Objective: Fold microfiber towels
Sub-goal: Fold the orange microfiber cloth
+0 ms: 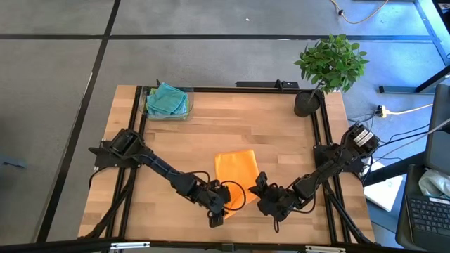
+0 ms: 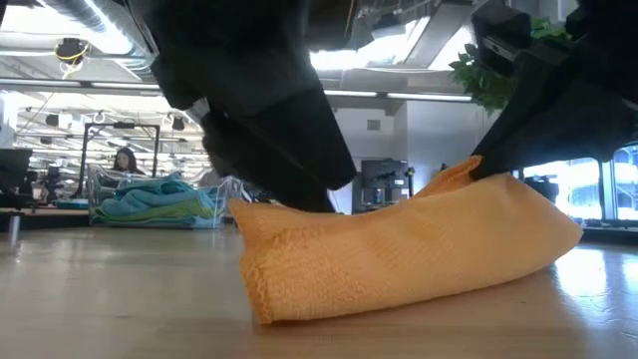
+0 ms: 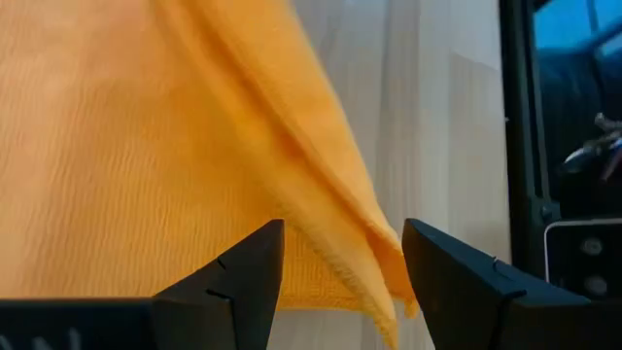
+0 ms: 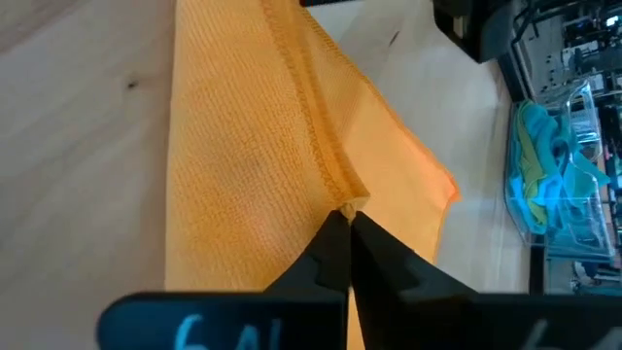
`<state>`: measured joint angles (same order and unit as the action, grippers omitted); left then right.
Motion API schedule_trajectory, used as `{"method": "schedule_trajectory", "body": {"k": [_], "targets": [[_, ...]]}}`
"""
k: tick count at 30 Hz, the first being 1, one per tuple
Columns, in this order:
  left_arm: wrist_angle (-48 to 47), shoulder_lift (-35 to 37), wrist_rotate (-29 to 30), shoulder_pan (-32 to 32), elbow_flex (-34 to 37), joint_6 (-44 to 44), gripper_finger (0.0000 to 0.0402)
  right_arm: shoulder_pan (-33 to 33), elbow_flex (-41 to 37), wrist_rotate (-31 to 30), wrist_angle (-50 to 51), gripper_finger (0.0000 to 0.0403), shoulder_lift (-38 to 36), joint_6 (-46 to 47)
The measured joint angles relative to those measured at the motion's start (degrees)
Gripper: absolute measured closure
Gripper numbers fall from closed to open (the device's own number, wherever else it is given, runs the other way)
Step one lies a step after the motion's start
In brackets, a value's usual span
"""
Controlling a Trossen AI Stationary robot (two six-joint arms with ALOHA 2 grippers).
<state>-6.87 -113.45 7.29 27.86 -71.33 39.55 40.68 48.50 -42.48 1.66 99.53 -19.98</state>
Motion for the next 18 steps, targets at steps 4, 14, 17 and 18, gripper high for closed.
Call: {"method": "schedule_trajectory", "body": {"k": [4, 14, 17, 18], "targets": [[-0.18, 0.00, -1.72, -0.83, 0.00, 4.84, 0.0195, 0.61, 0.00, -2.03, 0.06, 0.0388, 0.00, -0.03], [3.61, 0.00, -5.31, -1.66, 0.00, 12.48, 0.0195, 1.02, 0.00, -2.12, 0.60, 0.0398, 0.02, -0.01], [6.26, -0.02, -5.31, -1.60, 0.00, 12.51, 0.0195, 0.88, 0.01, -2.55, 0.91, 0.0391, 0.02, -0.01], [6.56, -0.02, -5.30, -1.60, 0.00, 12.50, 0.0195, 0.88, 0.01, -3.03, 0.96, 0.0389, 0.02, -0.01]]}}
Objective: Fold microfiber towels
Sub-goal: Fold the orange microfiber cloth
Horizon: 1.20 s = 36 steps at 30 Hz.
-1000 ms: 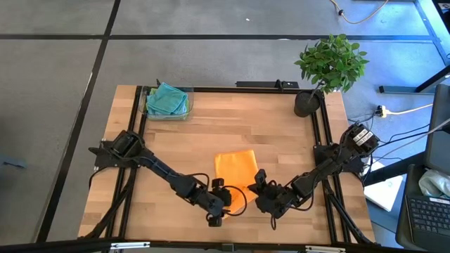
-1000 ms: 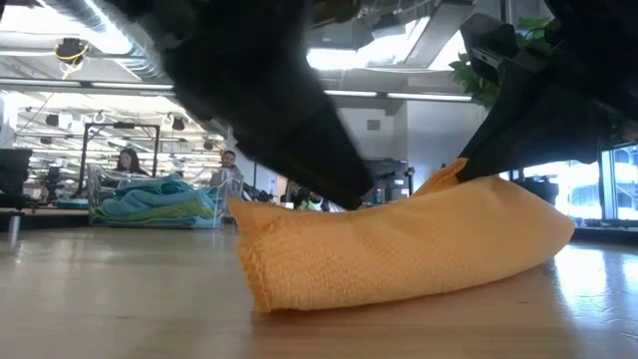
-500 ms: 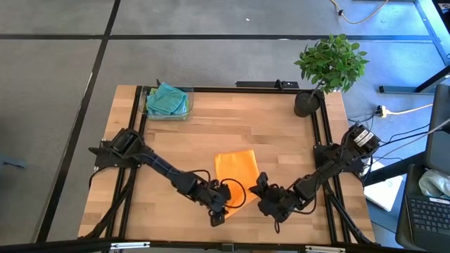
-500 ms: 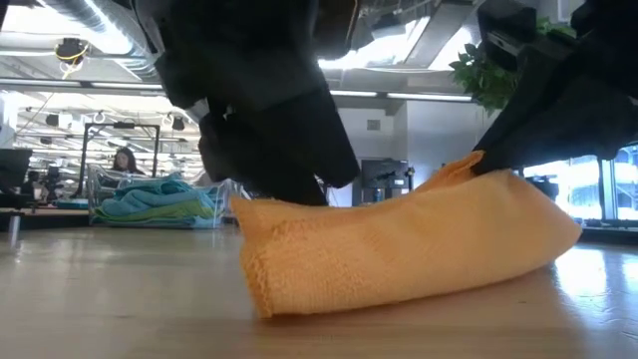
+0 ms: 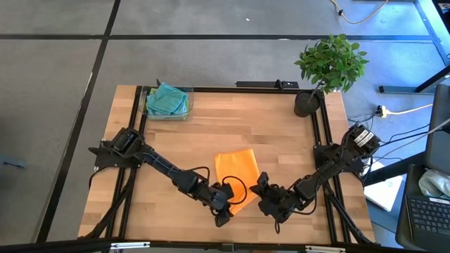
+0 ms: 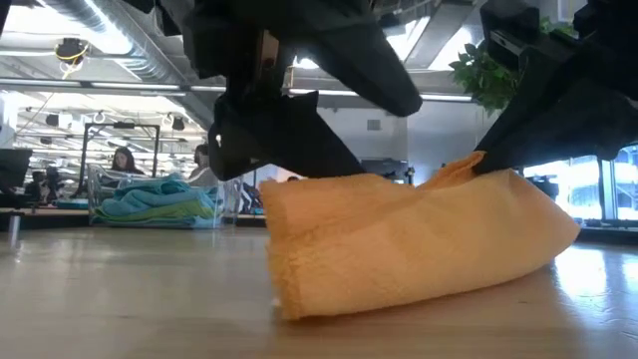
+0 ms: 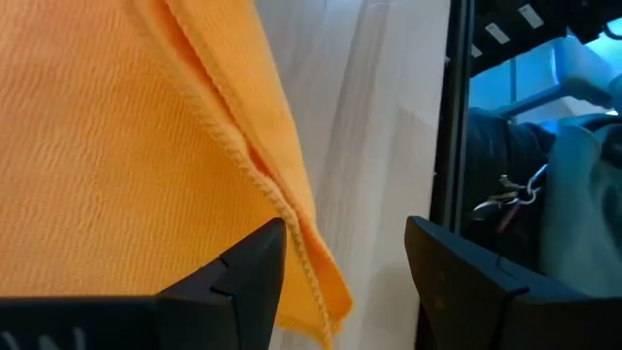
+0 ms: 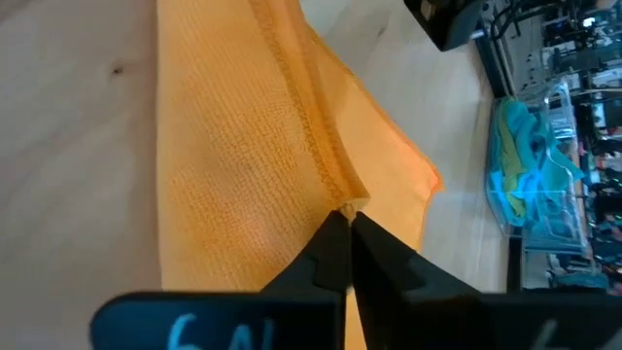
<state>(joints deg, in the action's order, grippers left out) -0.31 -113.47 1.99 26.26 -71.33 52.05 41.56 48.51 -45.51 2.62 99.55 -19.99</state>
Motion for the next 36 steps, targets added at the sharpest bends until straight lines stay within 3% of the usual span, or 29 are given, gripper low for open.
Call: {"method": "schedule_trajectory", "body": {"k": [12, 36], "targets": [[-1.07, -1.59, 3.80, 0.37, -0.01, -0.09, 0.0195, 0.00, 0.00, -2.04, 0.74, 0.0394, 0.00, 0.37], [5.63, -6.55, 3.86, 3.98, -0.02, -3.13, 0.0195, -0.52, 0.00, -1.81, 1.48, 0.0397, 0.00, 1.86]]}}
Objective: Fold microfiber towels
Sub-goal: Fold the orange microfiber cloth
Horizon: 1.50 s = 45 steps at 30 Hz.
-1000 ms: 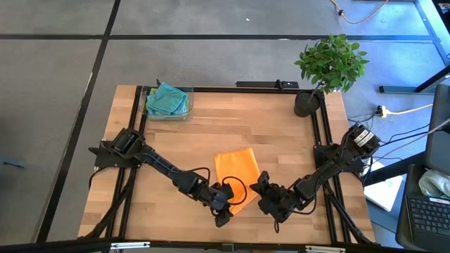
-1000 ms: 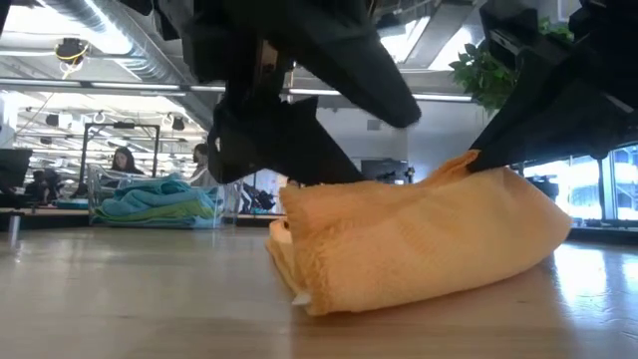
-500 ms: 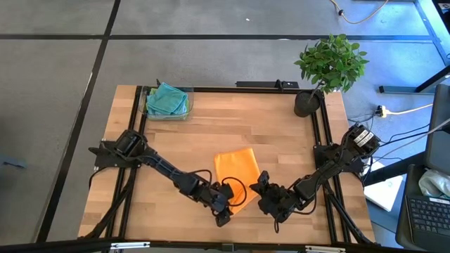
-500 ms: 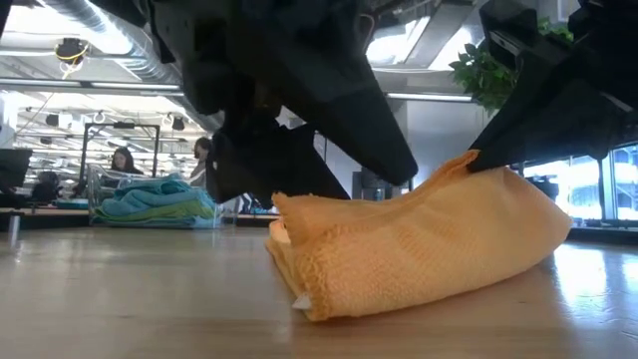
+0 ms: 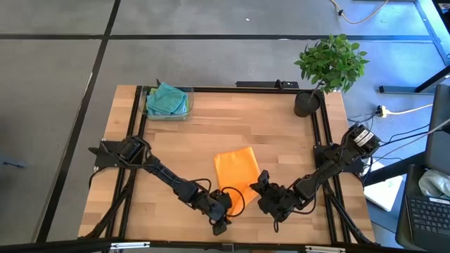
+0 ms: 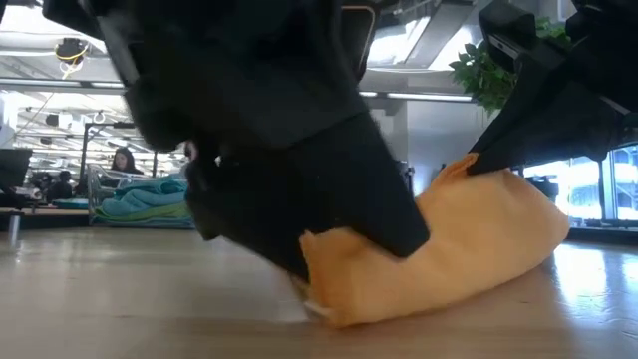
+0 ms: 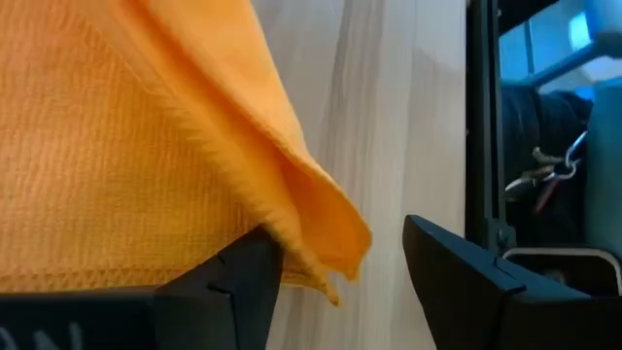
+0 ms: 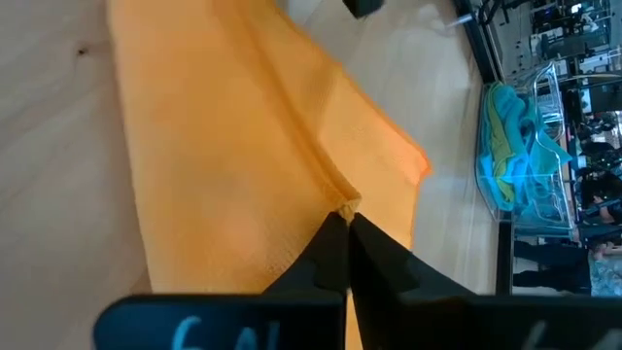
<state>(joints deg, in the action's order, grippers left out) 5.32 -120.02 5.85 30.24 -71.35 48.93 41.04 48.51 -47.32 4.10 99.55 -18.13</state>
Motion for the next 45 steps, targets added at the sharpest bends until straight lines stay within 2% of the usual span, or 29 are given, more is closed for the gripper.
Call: {"method": "schedule_trajectory", "body": {"k": [5, 10, 17, 22, 30, 39, 45], "targets": [[0.01, 0.04, 1.02, -0.24, 0.00, -0.02, 0.0195, -0.16, 0.00, 0.44, 0.05, 0.0387, 0.00, 0.07], [-0.11, 0.04, 1.24, -0.22, 0.00, -1.14, 0.0195, -0.16, 0.00, 0.45, 0.09, 0.0396, 0.00, 0.07], [0.47, 0.04, 4.77, 0.27, 0.00, -2.22, 0.0195, -0.16, 0.00, 0.43, 0.15, 0.0387, 0.00, 0.07], [1.02, 0.04, 6.98, 2.35, 0.00, -8.75, 0.0200, -0.16, 0.00, 0.43, 0.14, 0.0395, 0.00, 0.05], [1.14, 0.04, 12.13, 3.50, 0.00, -9.09, 0.0202, -0.44, 0.00, 0.40, 0.13, 0.0389, 0.00, 0.07], [1.86, -1.26, 12.70, 3.47, 0.00, -9.10, 0.0202, -0.60, 0.00, 0.40, 0.13, 0.0398, 0.00, 0.07], [2.34, -3.79, 13.53, 3.48, -2.22, -11.42, 0.0202, -1.51, 0.00, 0.40, 0.60, 0.0386, 0.00, 1.39]]}}
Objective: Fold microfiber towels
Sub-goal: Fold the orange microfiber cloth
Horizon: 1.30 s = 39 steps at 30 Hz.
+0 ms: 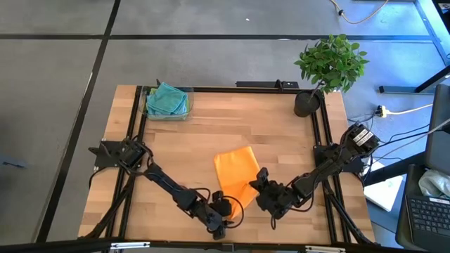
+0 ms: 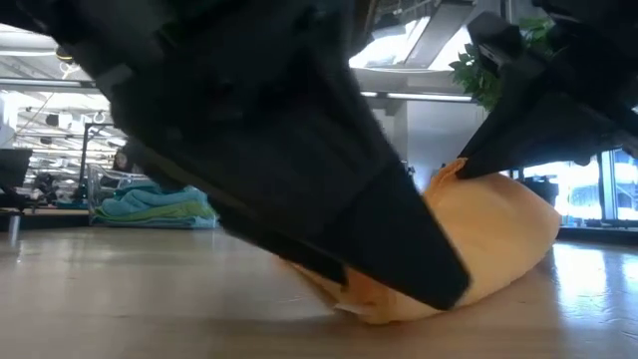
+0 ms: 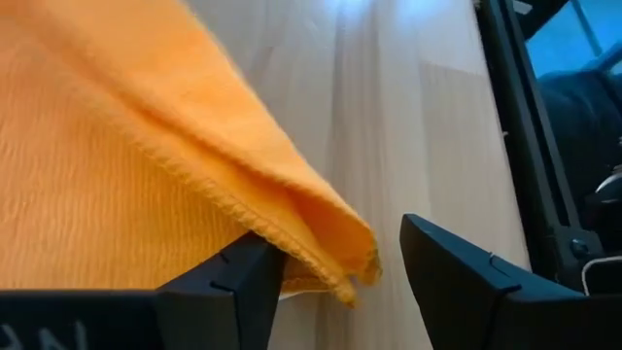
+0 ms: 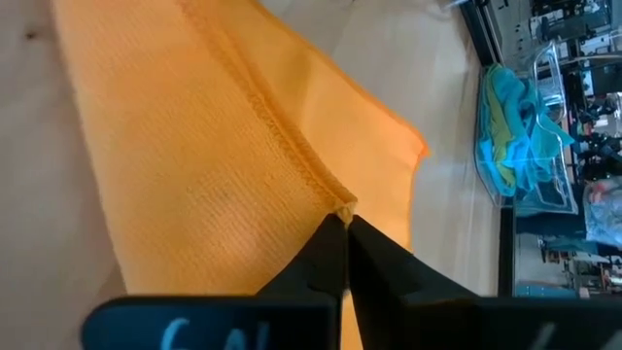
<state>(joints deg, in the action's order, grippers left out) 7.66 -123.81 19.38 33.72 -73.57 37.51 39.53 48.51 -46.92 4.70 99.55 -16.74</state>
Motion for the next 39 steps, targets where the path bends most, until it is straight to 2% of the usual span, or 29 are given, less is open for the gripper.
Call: {"method": "schedule_trajectory", "body": {"k": [4, 8, 13, 17, 22, 26, 29, 35, 39], "targets": [[-1.66, -0.59, 2.29, 0.55, -2.99, -5.10, 0.0204, 0.00, 0.00, 0.00, 0.19, 0.0390, 0.00, -0.05], [-6.01, -0.48, 3.45, 0.64, -5.14, -5.94, 0.0218, 0.00, 0.02, 0.00, 0.72, 0.0398, 0.00, 0.00], [-11.48, -0.49, 3.75, 0.13, -5.60, -1.19, 0.0266, 0.00, 0.02, 0.00, 1.15, 0.0388, 0.00, 0.53], [-7.49, -1.18, 2.12, -0.41, -5.73, -0.54, 0.0301, 0.00, 0.02, 0.00, 1.64, 0.0387, 0.00, 1.30], [-7.63, -1.90, 2.35, -0.44, -6.11, 0.29, 0.0331, 0.00, 0.02, 0.00, 2.25, 0.0398, 0.02, 1.28], [-8.06, -1.95, 2.98, -0.25, -6.10, 0.40, 0.0389, 0.02, 0.02, -0.23, 3.03, 0.0391, 0.02, 1.25], [-9.91, -1.95, 5.12, 0.17, -7.75, -0.90, 0.0397, 0.57, 0.02, -1.76, 3.64, 0.0387, -0.59, 0.93], [-24.05, -1.82, 7.46, 0.19, -15.74, -2.02, 0.0401, 1.55, 0.02, -4.44, 6.28, 0.0398, -6.51, 0.02], [-35.83, -1.81, 10.92, 0.57, -23.00, -2.06, 0.0401, 2.07, 0.06, -4.39, 10.25, 0.0394, -11.48, 4.34]]}}
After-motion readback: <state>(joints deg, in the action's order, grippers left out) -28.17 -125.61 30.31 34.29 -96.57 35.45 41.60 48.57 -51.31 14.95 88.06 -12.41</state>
